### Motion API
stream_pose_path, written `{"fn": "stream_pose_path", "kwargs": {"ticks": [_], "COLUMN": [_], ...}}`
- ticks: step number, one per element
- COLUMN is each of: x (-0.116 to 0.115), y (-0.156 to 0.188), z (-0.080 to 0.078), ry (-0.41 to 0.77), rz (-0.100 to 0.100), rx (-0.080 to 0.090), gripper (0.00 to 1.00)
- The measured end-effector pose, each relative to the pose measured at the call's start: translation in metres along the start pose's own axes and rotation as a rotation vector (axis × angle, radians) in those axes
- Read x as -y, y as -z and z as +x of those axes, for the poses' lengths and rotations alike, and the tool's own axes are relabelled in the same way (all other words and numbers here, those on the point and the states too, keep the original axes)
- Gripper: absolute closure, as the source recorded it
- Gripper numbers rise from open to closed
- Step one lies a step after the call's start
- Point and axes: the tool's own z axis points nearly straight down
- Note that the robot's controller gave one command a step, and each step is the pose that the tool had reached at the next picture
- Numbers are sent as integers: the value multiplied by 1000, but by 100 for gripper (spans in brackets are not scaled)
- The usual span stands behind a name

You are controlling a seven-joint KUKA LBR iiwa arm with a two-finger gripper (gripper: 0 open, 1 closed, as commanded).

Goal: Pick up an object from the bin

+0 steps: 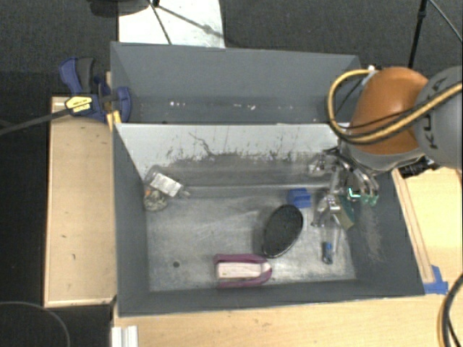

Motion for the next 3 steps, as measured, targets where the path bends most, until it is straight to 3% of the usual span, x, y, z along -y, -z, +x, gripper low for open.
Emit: {"fn": "stream_pose_path", "kwargs": {"ticks": [1, 2, 3], "x": [-52, -69, -66], "y": [-65, -37, -37], "z": [22, 34, 20], "ry": [514, 922, 1207], "rz": [2, 3, 4], "rx": [12, 11, 10], "gripper": [0, 0, 0]}}
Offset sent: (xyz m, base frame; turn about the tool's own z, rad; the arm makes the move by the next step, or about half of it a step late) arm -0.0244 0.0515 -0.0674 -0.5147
